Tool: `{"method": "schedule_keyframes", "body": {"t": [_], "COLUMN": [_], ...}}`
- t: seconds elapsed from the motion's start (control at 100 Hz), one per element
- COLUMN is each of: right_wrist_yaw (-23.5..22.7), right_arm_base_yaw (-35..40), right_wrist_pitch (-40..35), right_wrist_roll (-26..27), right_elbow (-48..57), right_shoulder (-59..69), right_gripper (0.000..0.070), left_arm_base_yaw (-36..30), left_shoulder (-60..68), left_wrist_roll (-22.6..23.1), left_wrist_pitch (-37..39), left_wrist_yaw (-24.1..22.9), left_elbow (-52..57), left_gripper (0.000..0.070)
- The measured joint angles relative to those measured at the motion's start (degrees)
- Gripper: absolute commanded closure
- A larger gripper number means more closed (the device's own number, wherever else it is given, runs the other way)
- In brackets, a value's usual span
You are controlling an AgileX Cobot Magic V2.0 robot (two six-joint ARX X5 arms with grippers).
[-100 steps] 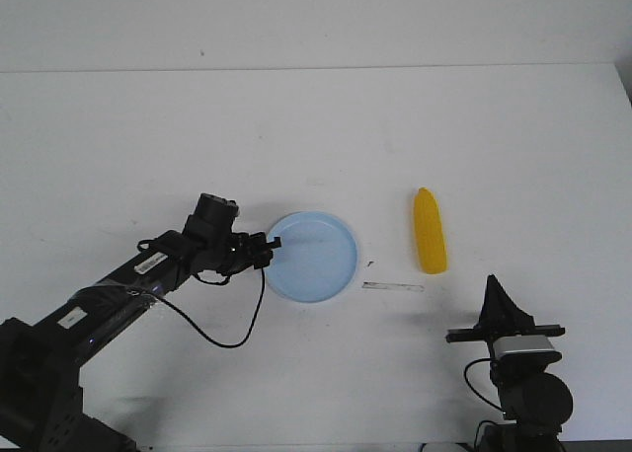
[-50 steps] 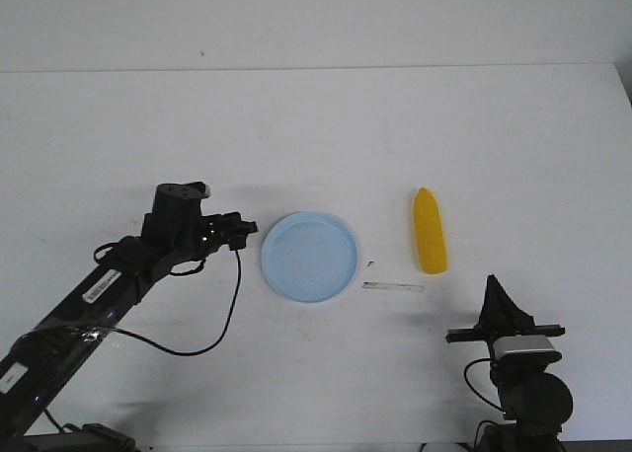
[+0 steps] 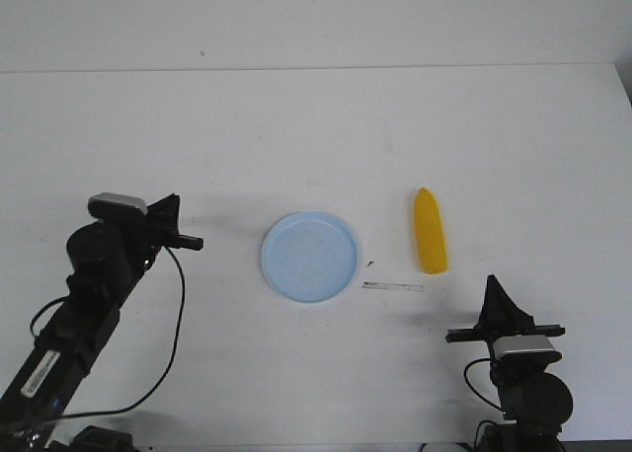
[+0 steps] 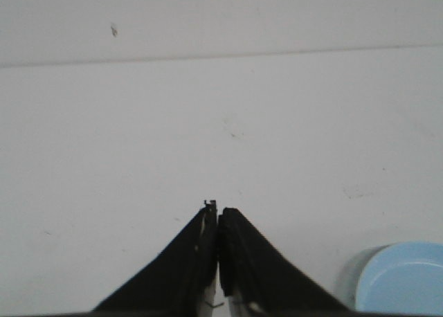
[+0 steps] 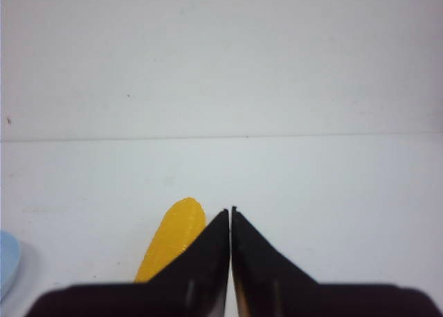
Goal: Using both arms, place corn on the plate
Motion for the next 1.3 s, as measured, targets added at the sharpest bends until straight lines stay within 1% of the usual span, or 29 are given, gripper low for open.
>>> {"method": "schedule_keyframes", "body": {"t": [0.05, 0.23, 0.49, 0.65, 1.01, 1.3], "right_wrist_yaw": [0.0, 0.0, 0.0, 0.0, 0.0, 0.0], "right_arm_base_yaw": [0.0, 0.0, 0.0, 0.0, 0.0, 0.0], "right_wrist_pitch": [0.0, 0.0, 0.0, 0.0, 0.0, 0.0], "right_wrist_roll": [0.0, 0.0, 0.0, 0.0, 0.0, 0.0], "right_elbow": [0.0, 0.0, 0.0, 0.0, 0.0, 0.0], "right_shoulder": [0.0, 0.0, 0.0, 0.0, 0.0, 0.0], "right_gripper": [0.0697, 0.0697, 0.0697, 0.0697, 0.0697, 0.0697], "left_arm_base_yaw": [1.6, 6.7, 7.3, 7.3, 7.3, 7.3], "left_shoulder": [-3.5, -15.7, -32.2, -41.3, -47.7, -48.4], "left_wrist_roll": [0.7, 1.2, 1.6, 1.6, 1.6, 1.6], "left_wrist_pitch": [1.3, 1.7, 0.6, -4.3, -4.7, -5.0], "left_wrist_yaw": [0.0, -0.4, -0.3, -0.4, -0.4, -0.4], "left_elbow": [-2.8, -11.1, -23.4, -25.5, -25.5, -25.5], "left_gripper": [0.0699, 0.0699, 0.0699, 0.0699, 0.0699, 0.0699]}}
